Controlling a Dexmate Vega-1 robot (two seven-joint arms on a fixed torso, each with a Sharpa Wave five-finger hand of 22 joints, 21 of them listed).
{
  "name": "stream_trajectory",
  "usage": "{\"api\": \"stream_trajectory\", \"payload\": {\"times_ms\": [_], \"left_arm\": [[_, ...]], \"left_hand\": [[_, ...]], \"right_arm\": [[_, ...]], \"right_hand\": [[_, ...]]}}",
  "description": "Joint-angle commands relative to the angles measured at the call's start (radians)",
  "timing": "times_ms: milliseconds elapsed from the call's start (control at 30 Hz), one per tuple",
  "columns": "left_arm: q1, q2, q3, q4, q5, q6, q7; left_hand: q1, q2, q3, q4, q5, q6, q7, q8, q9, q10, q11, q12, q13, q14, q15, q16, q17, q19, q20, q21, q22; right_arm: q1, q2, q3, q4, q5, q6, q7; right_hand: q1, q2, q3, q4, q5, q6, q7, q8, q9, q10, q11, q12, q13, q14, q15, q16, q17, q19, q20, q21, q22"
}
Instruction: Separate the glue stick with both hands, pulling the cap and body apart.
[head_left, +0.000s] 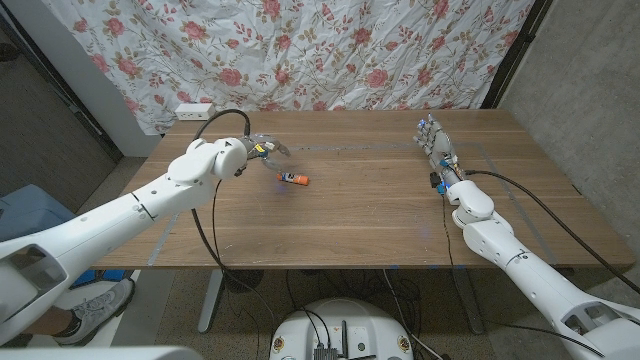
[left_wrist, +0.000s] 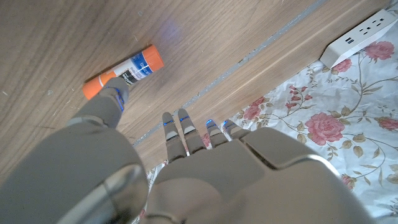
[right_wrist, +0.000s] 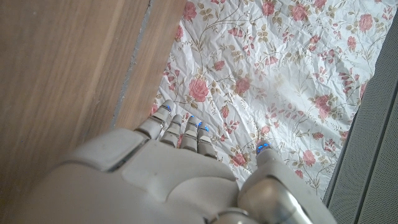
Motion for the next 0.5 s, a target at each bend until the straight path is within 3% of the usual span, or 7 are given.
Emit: {"api": "stream_trajectory", "payload": {"times_ms": [33, 500], "left_arm": [[0.014, -0.032, 0.018, -0.004, 0.113, 0.012, -0.024], [0.035, -0.082, 0.045, 0.016, 0.241, 0.037, -0.031]], "left_hand": [[0.017, 0.0, -0.004, 0.0, 0.005, 0.009, 0.004, 0.0, 0.005, 0.017, 0.0, 0.006, 0.003, 0.005, -0.047, 0.006, 0.003, 0.004, 0.014, 0.009, 0.002], [0.052, -0.001, -0.012, 0.0, 0.009, 0.038, 0.009, 0.006, 0.007, 0.068, -0.007, 0.014, 0.004, 0.041, -0.042, 0.013, 0.003, 0.027, 0.027, 0.015, 0.002]], "right_arm": [[-0.008, -0.004, 0.006, -0.01, 0.003, -0.001, -0.005], [-0.011, -0.003, 0.008, -0.012, 0.005, -0.001, -0.008]], "right_hand": [[-0.001, 0.02, 0.001, -0.005, 0.001, 0.013, -0.002, 0.006, 0.005, 0.004, 0.006, 0.003, 0.001, -0.002, 0.006, 0.004, 0.0, -0.002, 0.001, 0.006, 0.004], [-0.002, 0.021, 0.003, -0.007, 0.0, 0.014, -0.005, 0.006, 0.005, 0.005, 0.004, 0.004, 0.001, -0.003, 0.01, 0.005, -0.001, -0.003, 0.005, 0.006, 0.004]]}}
